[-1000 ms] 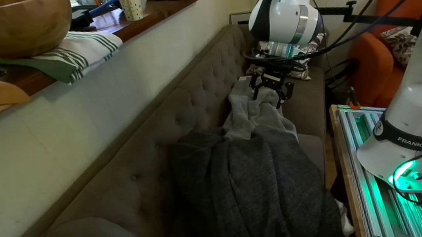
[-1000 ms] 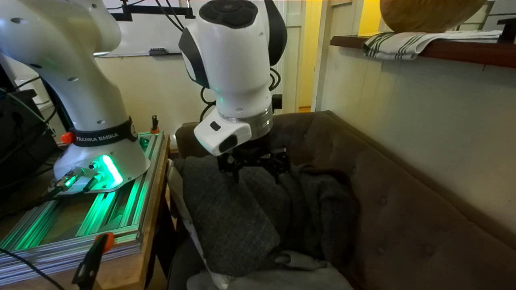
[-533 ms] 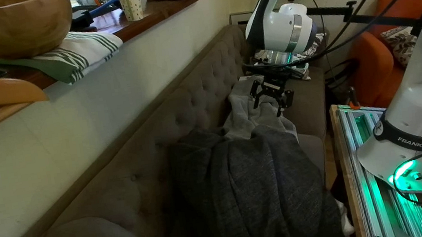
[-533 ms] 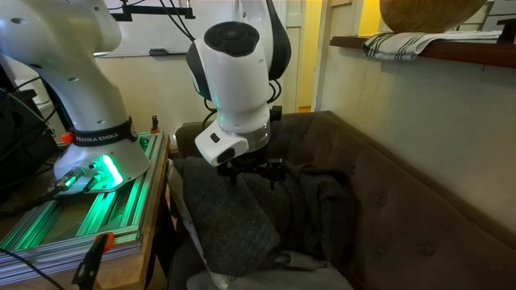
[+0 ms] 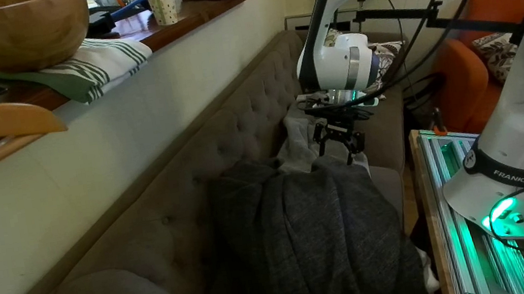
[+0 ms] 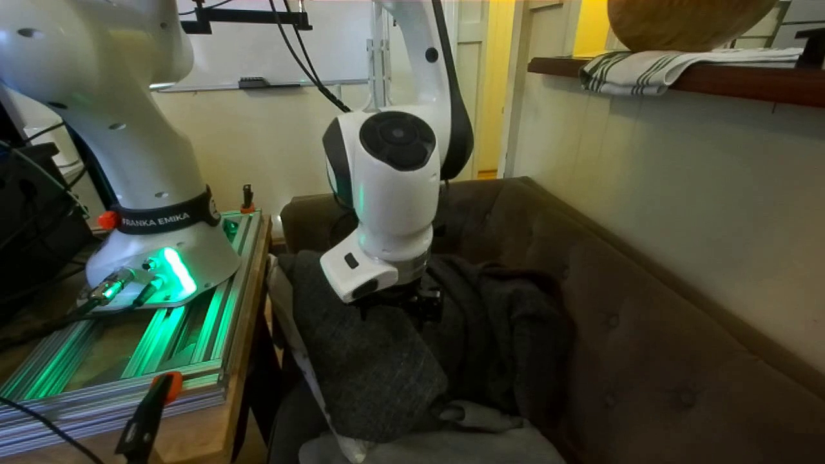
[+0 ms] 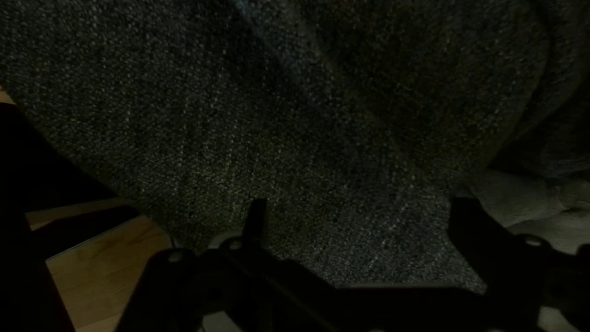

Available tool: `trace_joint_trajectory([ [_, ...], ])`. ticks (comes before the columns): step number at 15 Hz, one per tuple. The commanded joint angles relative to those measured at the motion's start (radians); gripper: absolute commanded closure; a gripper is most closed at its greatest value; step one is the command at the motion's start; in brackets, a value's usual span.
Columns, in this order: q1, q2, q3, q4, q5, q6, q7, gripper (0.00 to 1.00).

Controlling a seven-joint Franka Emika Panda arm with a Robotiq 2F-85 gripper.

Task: Shift the pillow to the right

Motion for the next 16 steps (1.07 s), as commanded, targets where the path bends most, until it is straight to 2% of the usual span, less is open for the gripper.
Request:
trace_joint_trajectory([
  [1,-0.009,0.109,0.024,0.073,0.070,0.000,-0.067,0.00],
  [8,0.028,0.236,0.064,0.135,0.162,0.084,-0.106,0.00],
  [9,0.009,0.249,0.092,0.140,0.169,0.113,-0.109,0.00],
  [10,0.013,0.266,0.102,0.147,0.179,0.137,-0.111,0.25],
  [11,0.013,0.281,0.116,0.153,0.192,0.166,-0.115,0.26],
  [14,0.005,0.300,0.150,0.160,0.206,0.207,-0.111,0.48],
  [16,0.002,0.258,0.151,0.133,0.197,0.188,-0.091,0.62],
])
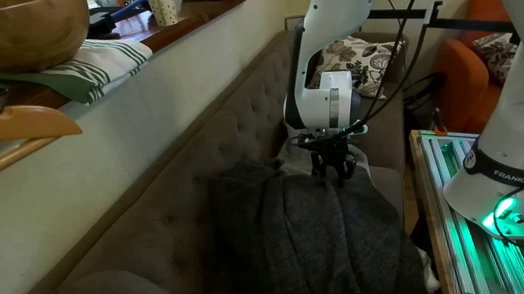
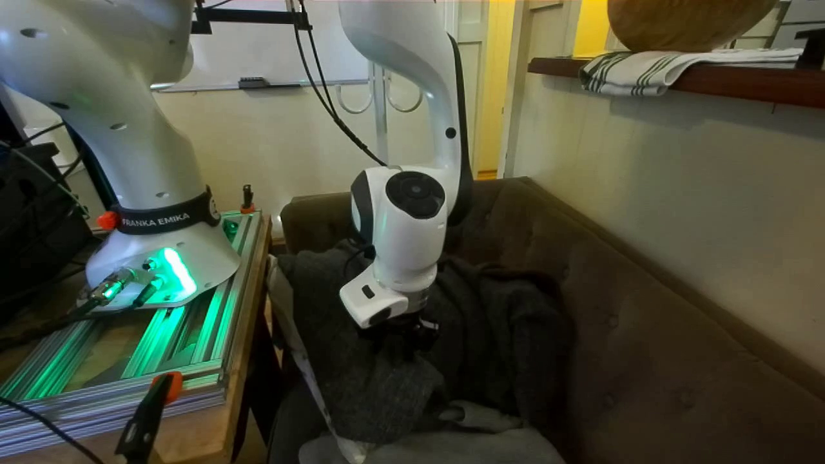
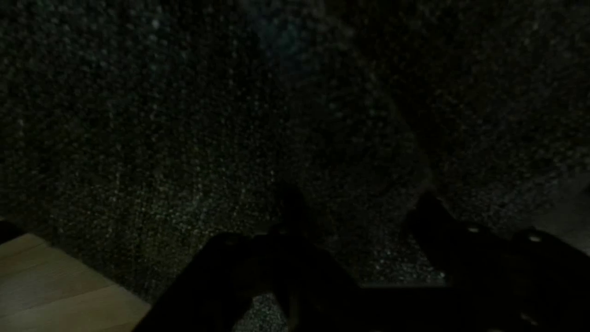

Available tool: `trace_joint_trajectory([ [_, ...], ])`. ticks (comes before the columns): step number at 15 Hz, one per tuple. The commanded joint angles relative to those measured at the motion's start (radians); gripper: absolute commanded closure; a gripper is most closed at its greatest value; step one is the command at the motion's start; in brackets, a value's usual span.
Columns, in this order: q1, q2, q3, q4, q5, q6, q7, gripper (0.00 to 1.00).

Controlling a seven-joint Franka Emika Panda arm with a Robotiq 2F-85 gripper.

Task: Shift the pillow to the right

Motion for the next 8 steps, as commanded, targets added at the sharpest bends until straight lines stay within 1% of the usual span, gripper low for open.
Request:
trace_joint_trajectory([
  [1,-0.009,-0.052,0.005,-0.025,0.019,-0.012,0.006,0.69],
  [2,-0.007,-0.087,-0.008,-0.047,0.006,-0.024,0.016,0.76],
  [3,0.028,-0.121,-0.050,-0.062,0.023,-0.057,0.012,0.84],
  [4,0.029,-0.173,-0.067,-0.089,0.008,-0.088,0.018,0.90],
  [5,0.034,-0.214,-0.089,-0.108,-0.010,-0.118,0.026,0.98],
  [6,0.033,-0.262,-0.107,-0.126,-0.021,-0.155,0.024,1.00],
  [8,0.023,-0.372,-0.133,-0.158,-0.045,-0.261,0.021,1.00],
])
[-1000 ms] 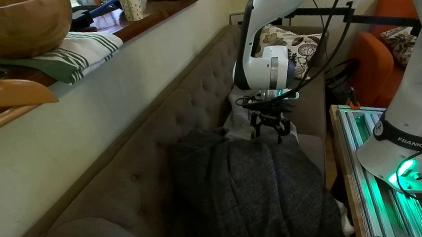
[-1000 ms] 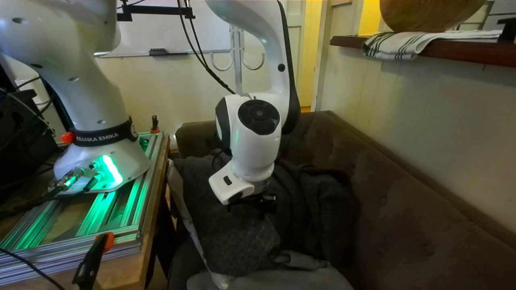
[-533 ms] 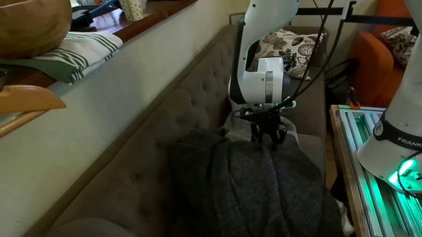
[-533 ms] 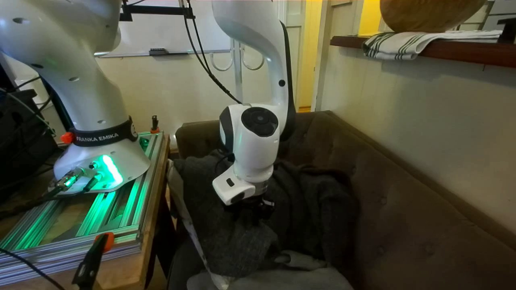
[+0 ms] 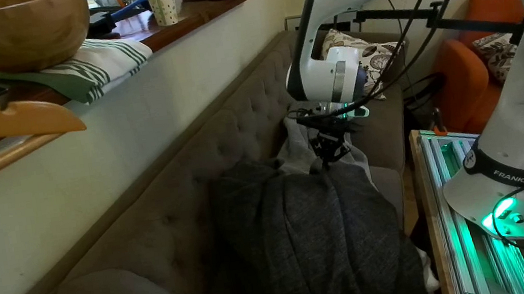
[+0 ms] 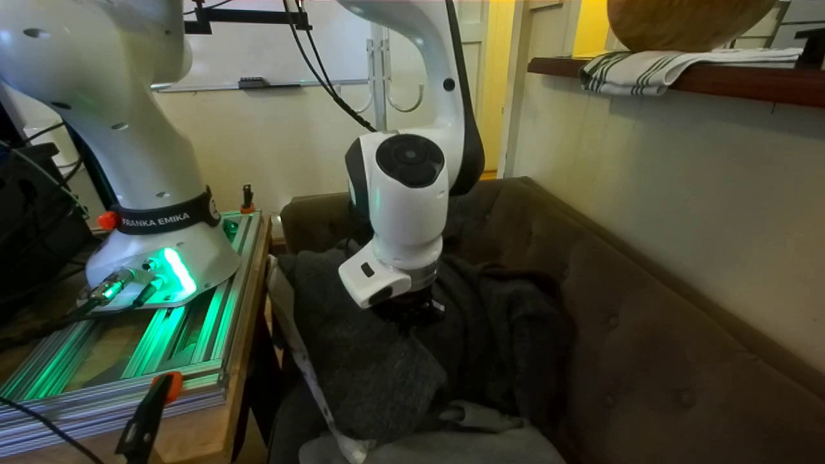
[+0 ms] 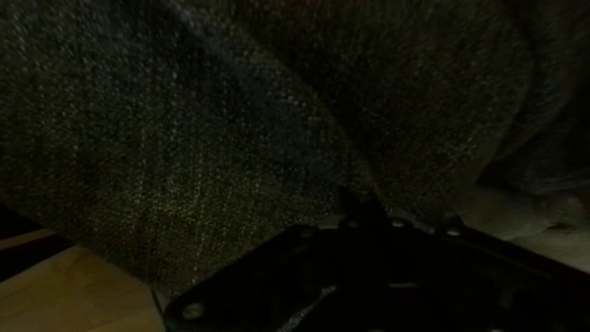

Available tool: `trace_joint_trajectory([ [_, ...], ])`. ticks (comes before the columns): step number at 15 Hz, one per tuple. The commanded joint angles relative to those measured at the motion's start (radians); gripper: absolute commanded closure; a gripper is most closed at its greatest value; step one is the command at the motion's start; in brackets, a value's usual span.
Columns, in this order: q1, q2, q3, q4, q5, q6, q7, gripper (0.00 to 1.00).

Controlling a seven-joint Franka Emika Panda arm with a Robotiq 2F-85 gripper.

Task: Shift the pillow to the right

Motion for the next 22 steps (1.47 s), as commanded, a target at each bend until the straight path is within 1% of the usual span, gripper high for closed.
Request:
trace_joint_trajectory([
  [1,0.003,-0.237,-0.055,-0.100,-0.044,-0.165,0.007,1.00],
  [4,0.002,-0.349,-0.073,-0.113,-0.074,-0.272,0.011,0.99],
  [5,0.000,-0.403,-0.061,-0.119,-0.041,-0.300,-0.030,0.99],
  [7,0.030,-0.487,-0.036,-0.143,-0.032,-0.288,-0.066,0.99],
  [8,0.056,-0.527,-0.011,-0.160,-0.029,-0.252,-0.075,0.99],
  [10,0.094,-0.576,0.038,-0.173,-0.029,-0.226,-0.093,0.99],
  [11,0.055,-0.484,0.008,-0.117,-0.041,-0.262,-0.063,0.98],
  [13,0.086,-0.532,0.043,-0.137,-0.041,-0.242,-0.063,0.98],
  [16,0.089,-0.545,0.046,-0.150,-0.041,-0.235,-0.068,0.98],
  [17,0.088,-0.545,0.045,-0.152,-0.041,-0.235,-0.071,0.99],
  [18,0.097,-0.538,0.053,-0.130,-0.032,-0.245,-0.078,0.99],
  [22,0.175,-0.516,0.145,0.023,-0.037,-0.239,-0.056,0.99],
])
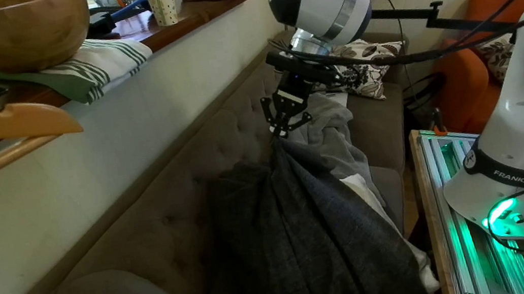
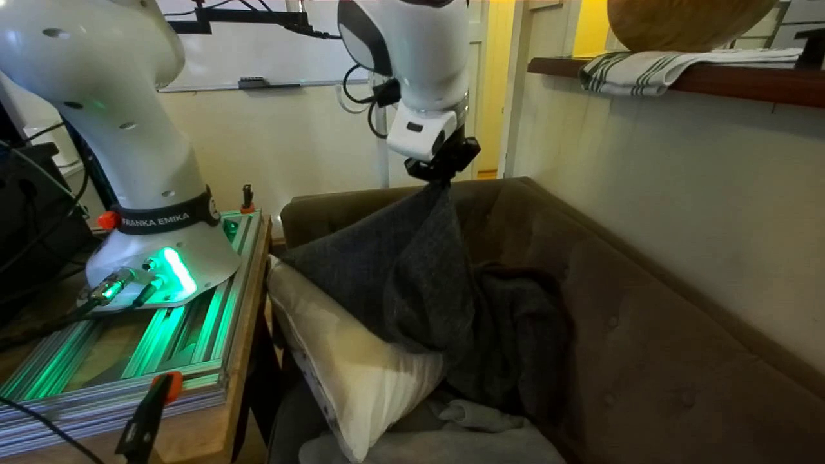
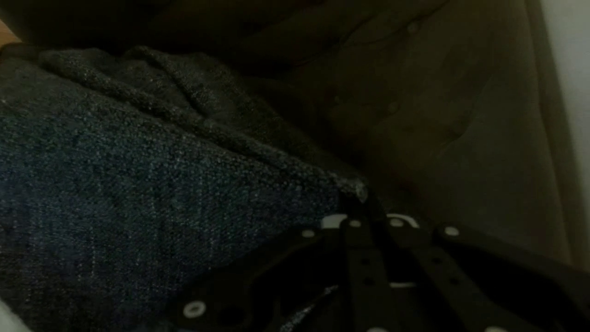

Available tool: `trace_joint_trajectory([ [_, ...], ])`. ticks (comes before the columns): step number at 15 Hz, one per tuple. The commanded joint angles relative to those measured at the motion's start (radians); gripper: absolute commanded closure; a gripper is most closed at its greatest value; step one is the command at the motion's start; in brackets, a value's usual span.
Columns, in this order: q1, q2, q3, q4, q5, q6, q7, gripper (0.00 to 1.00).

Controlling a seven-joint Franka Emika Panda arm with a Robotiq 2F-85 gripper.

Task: Shift the pillow to the right

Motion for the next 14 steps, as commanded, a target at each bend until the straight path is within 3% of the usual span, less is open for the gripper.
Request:
trace_joint_trajectory([
  [1,0.071,0.035,0.078,0.156,-0.014,0.001,0.029,0.99],
  [6,0.157,0.182,0.163,0.421,-0.039,0.012,0.133,0.99],
  [10,0.217,0.339,0.185,0.614,-0.059,0.083,0.217,0.99],
  [11,0.202,0.236,0.178,0.490,-0.031,0.058,0.156,0.98],
  [14,0.219,0.320,0.180,0.572,-0.042,0.070,0.183,0.98],
])
